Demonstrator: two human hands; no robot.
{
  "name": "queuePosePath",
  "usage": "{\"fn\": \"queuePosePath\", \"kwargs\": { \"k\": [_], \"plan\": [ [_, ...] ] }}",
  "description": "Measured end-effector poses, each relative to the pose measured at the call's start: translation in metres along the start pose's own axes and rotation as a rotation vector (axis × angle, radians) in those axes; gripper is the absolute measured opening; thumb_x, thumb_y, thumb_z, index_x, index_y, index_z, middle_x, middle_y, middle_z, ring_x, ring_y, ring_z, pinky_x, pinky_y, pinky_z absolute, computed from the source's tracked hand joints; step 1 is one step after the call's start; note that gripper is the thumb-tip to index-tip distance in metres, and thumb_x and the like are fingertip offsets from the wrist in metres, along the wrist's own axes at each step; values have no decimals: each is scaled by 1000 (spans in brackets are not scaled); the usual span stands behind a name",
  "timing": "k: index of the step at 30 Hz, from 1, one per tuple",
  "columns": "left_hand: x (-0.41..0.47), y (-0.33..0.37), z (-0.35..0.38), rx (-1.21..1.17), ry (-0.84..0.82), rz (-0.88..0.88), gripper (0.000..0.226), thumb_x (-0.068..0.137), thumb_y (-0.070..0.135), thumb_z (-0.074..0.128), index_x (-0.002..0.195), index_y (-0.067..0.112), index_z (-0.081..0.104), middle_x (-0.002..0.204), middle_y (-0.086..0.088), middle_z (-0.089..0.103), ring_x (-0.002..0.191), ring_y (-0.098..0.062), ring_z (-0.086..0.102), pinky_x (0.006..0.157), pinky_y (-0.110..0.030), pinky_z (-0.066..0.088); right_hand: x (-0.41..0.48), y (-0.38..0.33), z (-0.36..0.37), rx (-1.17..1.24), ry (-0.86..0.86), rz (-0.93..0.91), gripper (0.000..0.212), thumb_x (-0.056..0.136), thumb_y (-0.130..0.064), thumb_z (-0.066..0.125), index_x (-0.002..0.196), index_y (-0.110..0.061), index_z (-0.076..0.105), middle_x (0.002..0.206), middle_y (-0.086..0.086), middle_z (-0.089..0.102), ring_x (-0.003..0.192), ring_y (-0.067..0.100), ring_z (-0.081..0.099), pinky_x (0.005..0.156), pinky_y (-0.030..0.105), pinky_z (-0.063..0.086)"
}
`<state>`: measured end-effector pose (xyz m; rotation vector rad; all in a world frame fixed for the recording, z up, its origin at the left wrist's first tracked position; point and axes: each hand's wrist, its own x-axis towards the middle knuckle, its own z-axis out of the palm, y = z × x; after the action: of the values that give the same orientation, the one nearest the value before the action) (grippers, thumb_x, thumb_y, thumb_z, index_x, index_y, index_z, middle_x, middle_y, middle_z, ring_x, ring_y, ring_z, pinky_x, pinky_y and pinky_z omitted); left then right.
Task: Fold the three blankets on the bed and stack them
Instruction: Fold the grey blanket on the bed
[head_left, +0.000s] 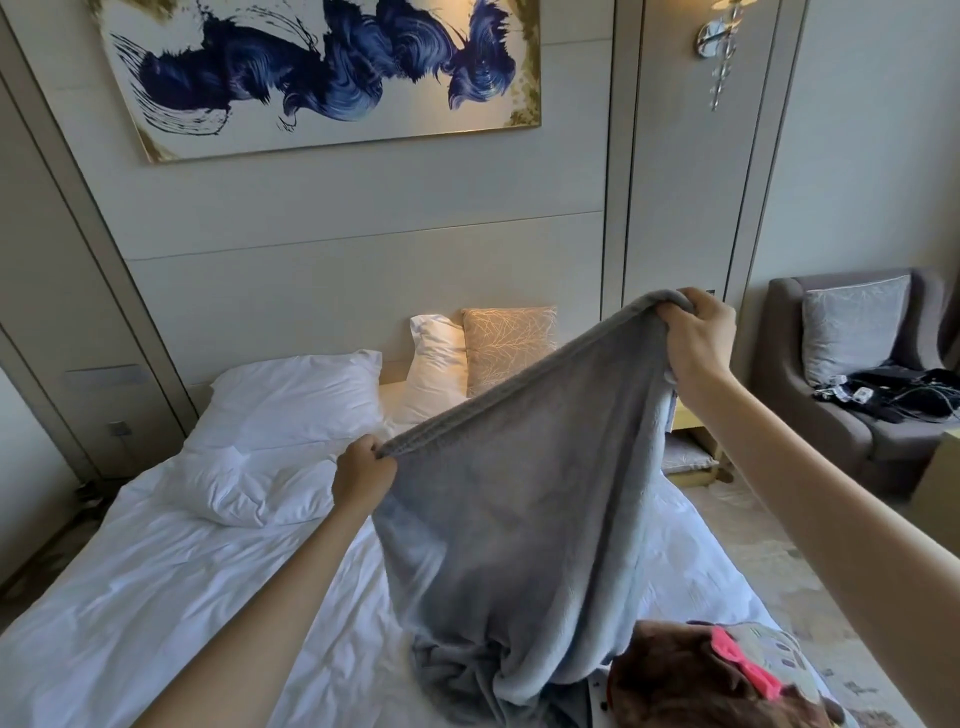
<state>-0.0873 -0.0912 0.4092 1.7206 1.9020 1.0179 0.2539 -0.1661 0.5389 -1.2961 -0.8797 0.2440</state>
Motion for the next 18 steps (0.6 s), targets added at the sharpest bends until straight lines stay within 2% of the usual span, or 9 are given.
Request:
{"fn": "queuePosePath", "kwargs": {
  "k": [3,5,7,8,10,12,14,16,18],
  "plan": [
    [1,-17,-2,31,-24,-93,26,80,4,49,60,15,37,62,-6,43,66,-29,42,55,-32,27,6,12,-8,-18,56,62,27,88,-9,53,66,-23,57,64,-8,50,66,10,48,61,23,39],
    [0,-27,-3,12,-99,-165,23,80,11,51,60,13,41,63,-10,45,68,-31,46,57,-33,29,6,18,-13,-22,87,106,33,90,-9,53,63,-28,52,64,-8,49,62,8,46,57,21,37],
    [0,-33,-1,-25,-138,-220,22,78,17,54,66,-1,53,67,-23,51,70,-37,53,58,-33,30,5,27,-15,-38,110,164,32,91,-10,53,63,-26,53,65,-6,51,62,10,47,57,23,39],
    [1,-35,1,-42,-144,-237,25,80,17,54,76,-8,58,74,-29,56,74,-38,56,58,-33,31,4,32,-16,-55,103,193,30,91,-11,52,64,-24,54,65,-5,52,63,12,48,57,24,39],
    [-2,-30,3,-107,-169,-264,21,86,15,52,84,-4,59,74,-24,56,71,-33,56,58,-31,35,2,41,-14,-114,31,249,20,91,-12,52,74,-18,60,70,0,56,72,19,55,60,26,42],
    [-5,-14,6,-202,-215,-311,17,87,19,53,87,3,58,74,-13,54,64,-24,52,50,-26,38,-2,47,-10,-208,-71,312,13,91,-11,52,95,-9,63,88,8,62,84,25,59,62,28,47],
    [-7,9,9,-305,-269,-332,16,87,24,55,91,9,58,73,-9,51,59,-21,48,48,-22,38,-9,48,-3,-264,-176,363,21,89,-8,52,108,-6,61,103,12,63,80,20,58,57,29,50],
    [-12,37,11,-374,-304,-346,16,87,26,59,89,11,56,70,-6,48,57,-19,46,46,-21,41,-20,45,7,-293,-279,356,25,86,-5,54,111,-4,61,107,14,63,78,19,57,56,29,53],
    [-19,66,14,-429,-320,-350,16,88,26,59,84,10,55,65,-5,47,53,-17,48,39,-16,41,-31,41,18,-272,-363,361,33,85,-4,55,118,-7,59,109,14,61,79,21,56,52,24,51]
  ]
}}
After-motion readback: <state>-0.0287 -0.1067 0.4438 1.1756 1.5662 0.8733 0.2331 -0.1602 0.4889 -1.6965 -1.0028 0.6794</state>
